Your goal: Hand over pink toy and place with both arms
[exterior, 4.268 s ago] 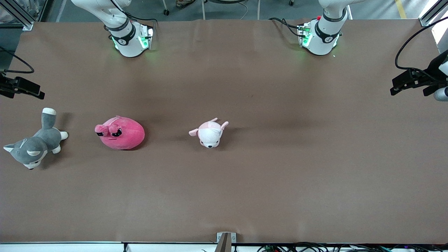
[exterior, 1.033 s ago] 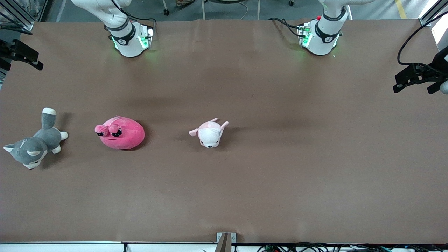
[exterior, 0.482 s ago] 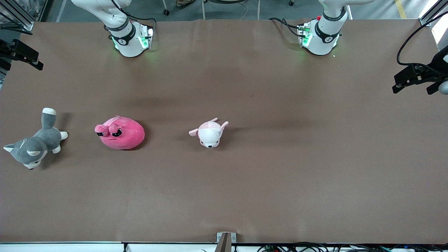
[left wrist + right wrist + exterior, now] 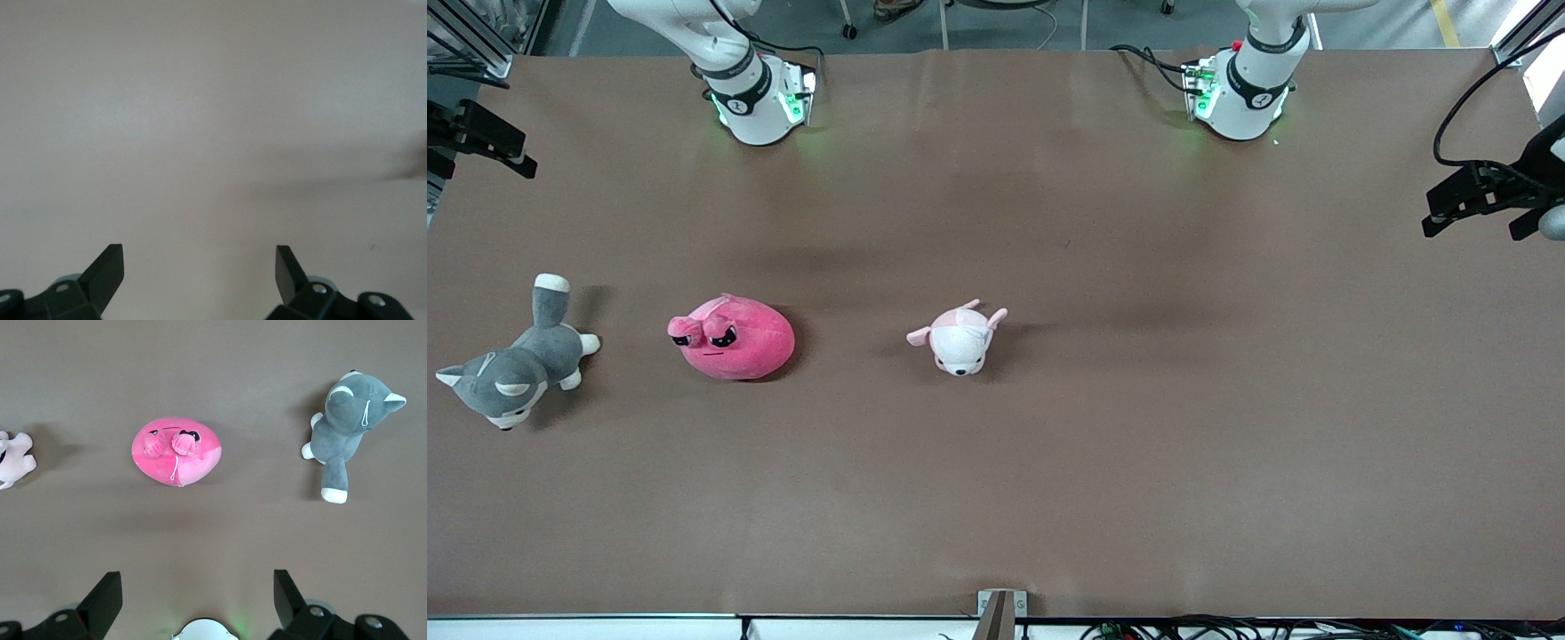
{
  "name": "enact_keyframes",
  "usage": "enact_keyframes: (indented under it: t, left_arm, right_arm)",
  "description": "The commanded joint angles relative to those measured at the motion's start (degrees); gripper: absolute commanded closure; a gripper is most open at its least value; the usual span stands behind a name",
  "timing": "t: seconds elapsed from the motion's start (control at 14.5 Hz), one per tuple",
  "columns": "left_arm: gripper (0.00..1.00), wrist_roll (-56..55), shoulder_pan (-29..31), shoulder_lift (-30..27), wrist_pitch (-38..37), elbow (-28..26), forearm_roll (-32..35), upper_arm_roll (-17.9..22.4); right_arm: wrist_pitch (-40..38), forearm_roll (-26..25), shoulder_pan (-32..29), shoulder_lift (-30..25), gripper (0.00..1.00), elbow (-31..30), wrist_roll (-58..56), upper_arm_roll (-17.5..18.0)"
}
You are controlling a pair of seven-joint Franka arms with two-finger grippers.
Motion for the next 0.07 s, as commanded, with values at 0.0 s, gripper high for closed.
enact_keyframes:
  t: [0.0]
  left_arm:
    - [0.0,-0.02,-0.33,0.11,-0.56,0.69,-0.81,0.04]
  right_arm:
    - [-0.19,-0.42,0.0,-0.87,0.0,-0.4,0.53,0.22]
